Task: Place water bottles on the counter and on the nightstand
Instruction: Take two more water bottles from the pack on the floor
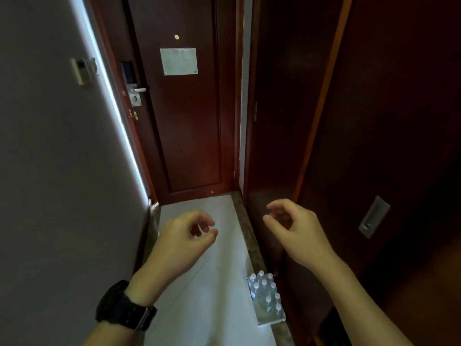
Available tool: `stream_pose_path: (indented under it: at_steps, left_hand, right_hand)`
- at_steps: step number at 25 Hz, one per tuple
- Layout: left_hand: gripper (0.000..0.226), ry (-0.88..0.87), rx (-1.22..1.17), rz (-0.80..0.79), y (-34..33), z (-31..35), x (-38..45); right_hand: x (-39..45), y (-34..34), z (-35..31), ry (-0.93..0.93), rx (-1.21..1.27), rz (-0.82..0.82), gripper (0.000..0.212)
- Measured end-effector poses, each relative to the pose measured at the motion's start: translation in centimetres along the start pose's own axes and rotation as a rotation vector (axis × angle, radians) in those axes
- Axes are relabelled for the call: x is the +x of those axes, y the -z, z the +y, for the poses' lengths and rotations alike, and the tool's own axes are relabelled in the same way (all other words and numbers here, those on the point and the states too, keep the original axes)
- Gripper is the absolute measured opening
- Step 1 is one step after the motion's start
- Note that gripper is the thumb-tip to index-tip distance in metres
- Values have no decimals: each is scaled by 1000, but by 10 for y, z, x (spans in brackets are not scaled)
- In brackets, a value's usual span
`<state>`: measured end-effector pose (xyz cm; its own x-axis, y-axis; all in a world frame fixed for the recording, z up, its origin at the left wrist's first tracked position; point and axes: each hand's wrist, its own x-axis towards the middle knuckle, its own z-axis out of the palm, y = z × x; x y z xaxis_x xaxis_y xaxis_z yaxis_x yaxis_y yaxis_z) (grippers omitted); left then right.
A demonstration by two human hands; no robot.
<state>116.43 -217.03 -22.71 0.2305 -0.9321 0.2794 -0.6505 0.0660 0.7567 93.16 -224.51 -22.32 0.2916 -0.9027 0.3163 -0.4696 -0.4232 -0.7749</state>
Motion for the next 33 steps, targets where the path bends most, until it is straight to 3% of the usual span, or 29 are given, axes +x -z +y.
stream_pose_path:
  at_steps: [5,8,10,17,20,23,26,29,33]
  left_hand:
    - [19,25,-8,-116,-33,-56,116]
    - [11,18,-13,-218,-81,-98,153]
    - [18,5,-29,-254,-134,-138,165]
    - [14,74,-155,-206,-456,-393,136]
    - [12,158,-129,-347,-605,-529,108]
    - [19,181,-70,-443,-709,-635,80]
    - [11,96,-37,-528,-763,-695,67]
    - [32,68,39,-513,-781,-715,71]
    - [4,-47,-68,-466,-778,-694,77]
  right_hand:
    - [86,-37,62,-133,33,65,17]
    - [110,-64,131,-228,98,99,18]
    - [115,-92,194,-275,130,120,18]
    - [74,-264,527,-338,-39,113,19]
    - [26,-347,687,-509,-156,-41,22]
    - [-24,-419,801,-682,-263,-236,25]
    - [-47,-464,857,-671,-498,-339,40]
    - [-50,-481,873,-561,-663,-387,42]
    - [-48,-473,868,-560,-539,-317,38]
